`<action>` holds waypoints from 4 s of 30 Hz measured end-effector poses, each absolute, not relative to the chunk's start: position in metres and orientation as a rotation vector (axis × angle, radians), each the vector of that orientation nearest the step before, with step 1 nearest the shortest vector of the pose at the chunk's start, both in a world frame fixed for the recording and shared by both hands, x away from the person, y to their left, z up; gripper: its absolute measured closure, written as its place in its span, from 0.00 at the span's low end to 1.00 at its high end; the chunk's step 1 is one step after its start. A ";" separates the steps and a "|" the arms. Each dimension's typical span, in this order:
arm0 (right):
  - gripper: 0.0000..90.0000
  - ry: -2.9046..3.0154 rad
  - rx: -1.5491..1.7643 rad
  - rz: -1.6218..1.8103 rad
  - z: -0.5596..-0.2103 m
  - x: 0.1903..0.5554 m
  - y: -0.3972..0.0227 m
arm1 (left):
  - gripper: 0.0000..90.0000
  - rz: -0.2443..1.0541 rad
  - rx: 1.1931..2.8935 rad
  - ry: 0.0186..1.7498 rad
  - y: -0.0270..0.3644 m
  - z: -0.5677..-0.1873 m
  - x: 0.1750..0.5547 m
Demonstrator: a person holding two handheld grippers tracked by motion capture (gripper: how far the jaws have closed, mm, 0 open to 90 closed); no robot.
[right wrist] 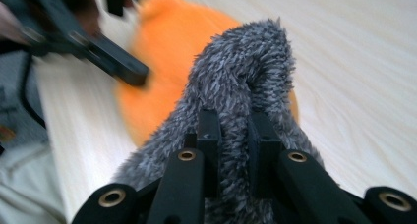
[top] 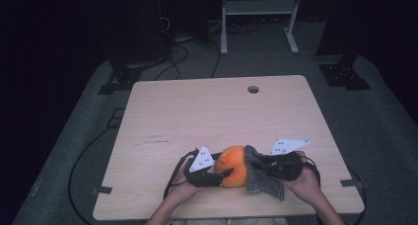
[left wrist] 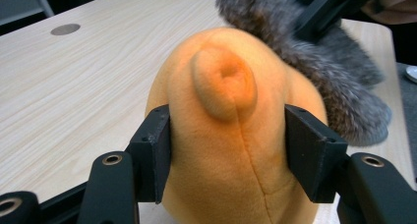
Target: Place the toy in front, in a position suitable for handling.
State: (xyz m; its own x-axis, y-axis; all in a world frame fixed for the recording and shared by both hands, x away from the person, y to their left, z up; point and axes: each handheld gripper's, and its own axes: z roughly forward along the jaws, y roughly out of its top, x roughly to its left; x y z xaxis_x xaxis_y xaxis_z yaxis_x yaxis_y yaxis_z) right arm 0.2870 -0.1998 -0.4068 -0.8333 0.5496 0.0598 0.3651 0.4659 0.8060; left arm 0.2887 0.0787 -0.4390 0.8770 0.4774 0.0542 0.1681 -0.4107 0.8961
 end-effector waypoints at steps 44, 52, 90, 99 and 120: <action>0.86 2.547 0.733 1.268 -0.418 0.284 -0.177 | 0.49 0.427 1.934 0.629 0.099 -0.437 0.305; 0.86 2.537 0.749 1.315 -0.413 0.280 -0.182 | 0.48 0.417 1.920 0.657 0.101 -0.438 0.307; 0.86 2.565 0.774 1.177 -0.428 0.292 -0.174 | 0.35 0.429 1.840 0.534 0.109 -0.420 0.300; 0.86 2.566 0.743 1.278 -0.420 0.285 -0.169 | 0.53 0.387 1.968 0.629 0.105 -0.433 0.311; 0.86 2.473 0.762 1.306 -0.410 0.292 -0.156 | 0.53 0.345 1.905 0.759 0.115 -0.440 0.321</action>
